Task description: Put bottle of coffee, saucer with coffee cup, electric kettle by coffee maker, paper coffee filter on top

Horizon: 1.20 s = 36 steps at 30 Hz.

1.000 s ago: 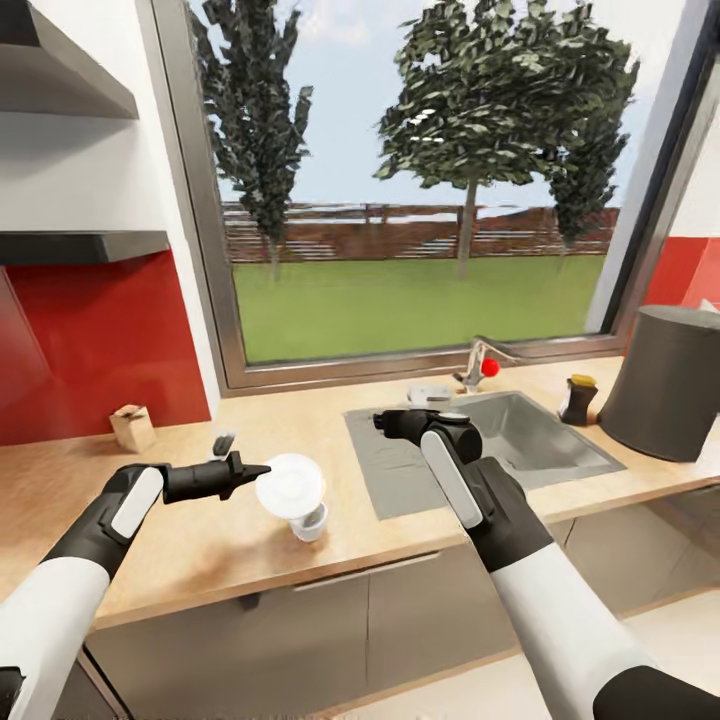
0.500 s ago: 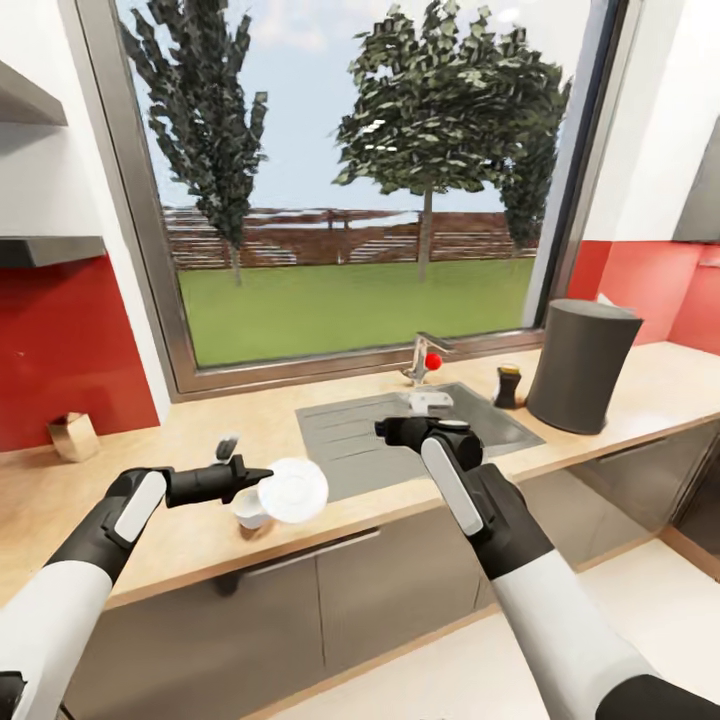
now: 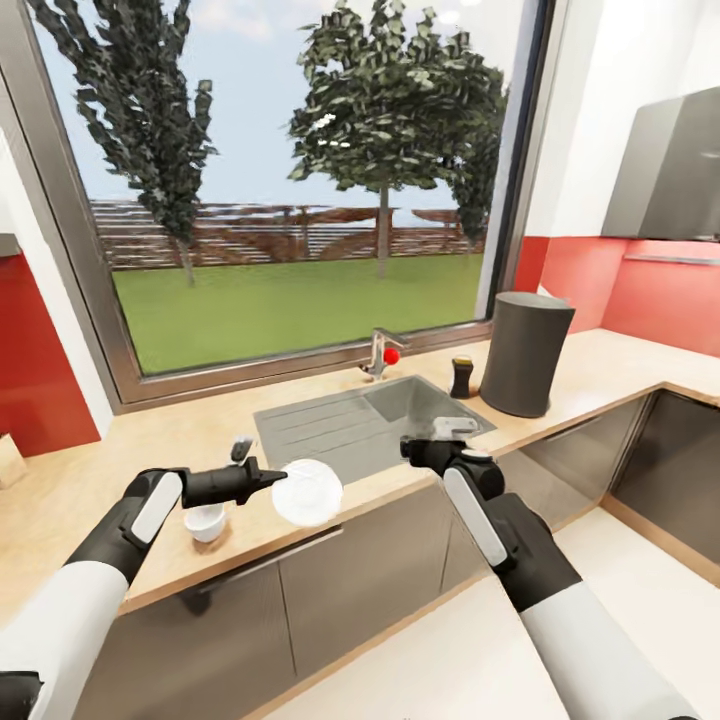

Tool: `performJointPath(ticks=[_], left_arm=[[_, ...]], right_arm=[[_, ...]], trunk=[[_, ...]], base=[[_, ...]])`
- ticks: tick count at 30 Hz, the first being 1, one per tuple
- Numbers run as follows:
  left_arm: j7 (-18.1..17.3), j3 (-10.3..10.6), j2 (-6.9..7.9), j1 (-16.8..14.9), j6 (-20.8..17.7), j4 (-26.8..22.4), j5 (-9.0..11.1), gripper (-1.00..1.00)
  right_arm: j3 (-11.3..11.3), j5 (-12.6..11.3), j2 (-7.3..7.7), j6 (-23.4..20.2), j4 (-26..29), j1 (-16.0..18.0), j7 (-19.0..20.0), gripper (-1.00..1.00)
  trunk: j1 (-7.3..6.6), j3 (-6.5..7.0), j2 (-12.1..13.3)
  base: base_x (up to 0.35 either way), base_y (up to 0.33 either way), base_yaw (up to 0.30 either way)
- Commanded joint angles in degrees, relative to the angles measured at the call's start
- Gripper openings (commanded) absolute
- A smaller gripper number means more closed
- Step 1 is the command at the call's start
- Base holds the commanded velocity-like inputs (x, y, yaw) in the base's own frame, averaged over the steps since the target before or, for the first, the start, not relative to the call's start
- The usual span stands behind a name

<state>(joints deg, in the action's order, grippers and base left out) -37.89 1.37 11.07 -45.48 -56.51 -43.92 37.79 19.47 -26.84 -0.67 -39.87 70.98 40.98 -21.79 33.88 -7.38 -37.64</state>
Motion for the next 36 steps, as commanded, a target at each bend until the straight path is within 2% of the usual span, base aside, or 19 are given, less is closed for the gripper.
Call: performJointPath(ticks=[1,2,3,6,8,9,11,12,13,14,15,16,17,18,20,23,27,30,36], left_arm=[[-0.2,0.9,-0.10,0.0,-0.1,0.0,0.0,-1.00],[-0.3,2.0,-0.31,0.0,-0.1,0.0,0.1,-1.00],[-0.4,3.6,-1.04,0.0,-0.1,0.0,0.1,-1.00],[-0.5,4.0,-1.33,0.0,-0.1,0.0,0.3,-1.00],[-0.5,4.0,-1.38,0.0,-0.1,0.0,0.5,-1.00],[-0.5,4.1,-1.39,0.0,-0.1,0.0,0.5,-1.00],[-0.5,4.1,-1.43,0.1,-0.1,0.0,0.6,-1.00],[-0.6,4.1,-1.45,0.1,-0.1,0.0,0.6,-1.00],[-0.6,4.1,-1.53,0.1,-0.1,0.0,0.6,-1.00],[-0.6,4.1,-2.04,0.2,-0.1,0.1,0.6,-1.00],[-0.6,4.1,-2.16,0.2,-0.1,0.1,0.6,-1.00],[-0.6,4.1,-2.61,0.2,-0.1,0.1,0.6,-1.00],[-0.6,4.1,-2.66,0.2,-0.1,0.1,0.6,-1.00],[-0.6,4.1,-2.87,0.2,-0.2,0.1,0.6,-1.00],[-0.6,4.1,-3.30,0.2,-0.2,0.1,0.6,-1.00],[-0.6,4.1,-3.69,0.2,-0.2,0.2,0.6,-1.00],[-0.6,4.1,-3.86,0.2,-0.1,0.5,0.7,-1.00],[-0.6,4.1,-5.40,0.2,-0.1,0.8,0.6,-1.00],[-0.6,4.1,-5.94,0.8,-0.1,0.9,0.6,-1.00]], right_arm=[[0.1,-0.7,0.54,0.3,0.0,-0.4,-0.7,1.00],[0.0,-0.7,1.21,1.1,0.0,-1.0,-1.3,1.00],[0.0,-0.6,2.21,5.3,-0.2,-4.4,-6.4,1.00],[0.1,-0.6,2.39,11.6,-2.4,-9.7,-12.0,1.00],[0.1,-0.6,2.30,15.7,-7.4,-11.8,-13.8,1.00],[0.2,-0.7,2.14,16.9,-10.6,-12.3,-14.2,1.00],[0.3,-1.0,1.42,20.7,-22.4,-12.8,-14.5,1.00],[0.3,-1.0,1.09,22.3,-25.9,-12.9,-14.5,1.00],[0.3,-1.1,0.40,24.7,-30.6,-13.0,-14.4,1.00],[0.3,-1.1,-1.93,28.0,-40.8,-13.0,-14.2,1.00],[0.3,-1.1,-2.34,28.2,-42.3,-13.0,-14.2,1.00],[0.4,-1.0,-4.70,28.8,-49.7,-13.0,-12.8,1.00],[0.4,-1.0,-5.12,28.9,-51.0,-13.0,-12.1,1.00],[0.4,-0.9,-6.26,29.2,-55.9,-13.0,-8.1,1.00],[0.4,-0.9,-6.86,29.3,-60.7,-13.0,-1.8,1.00],[0.4,-0.9,-7.20,29.1,-64.0,-13.0,4.2,1.00],[0.4,-0.9,-7.40,28.8,-65.1,-13.0,6.4,1.00],[0.3,-0.8,-8.90,28.8,-68.8,-14.8,7.2,1.00],[0.3,-0.5,-8.39,29.1,-69.6,-17.0,7.6,1.00]], trunk=[[0.02,-0.15,-0.1],[0.02,-0.21,-0.1],[0.02,-0.27,-0.1],[0.02,-0.45,-0.1],[0.02,-0.58,-0.1],[0.02,-0.65,-0.1],[0.02,-0.79,-0.1],[0.02,-0.86,-0.1],[0.02,-0.94,-0.1],[0.02,-1.01,-0.1],[0.02,-1.09,-0.1],[0.02,-1.16,-0.1],[0.02,-1.24,-0.1],[0.02,-1.32,-0.1],[0.02,-1.47,-0.1],[0.02,-1.71,-0.1],[0.02,-2.05,-0.1],[0.02,-2.21,-0.1],[0.02,-2.23,-0.1]], base=[[0.000,0.000,-0.264],[0.000,0.000,-0.262],[0.000,0.000,-0.235],[0.000,0.000,-0.215],[0.000,0.000,-0.206],[0.000,0.000,-0.204],[0.000,0.000,-0.198],[0.000,0.000,-0.190],[0.000,0.000,-0.185],[0.000,0.000,-0.181],[0.000,0.000,-0.181],[0.000,0.000,-0.181],[0.000,0.000,-0.180],[0.000,0.000,-0.176],[0.000,0.000,-0.146],[0.000,0.000,-0.072],[0.000,0.000,-0.018],[0.000,0.000,0.013],[0.000,0.000,0.001]])
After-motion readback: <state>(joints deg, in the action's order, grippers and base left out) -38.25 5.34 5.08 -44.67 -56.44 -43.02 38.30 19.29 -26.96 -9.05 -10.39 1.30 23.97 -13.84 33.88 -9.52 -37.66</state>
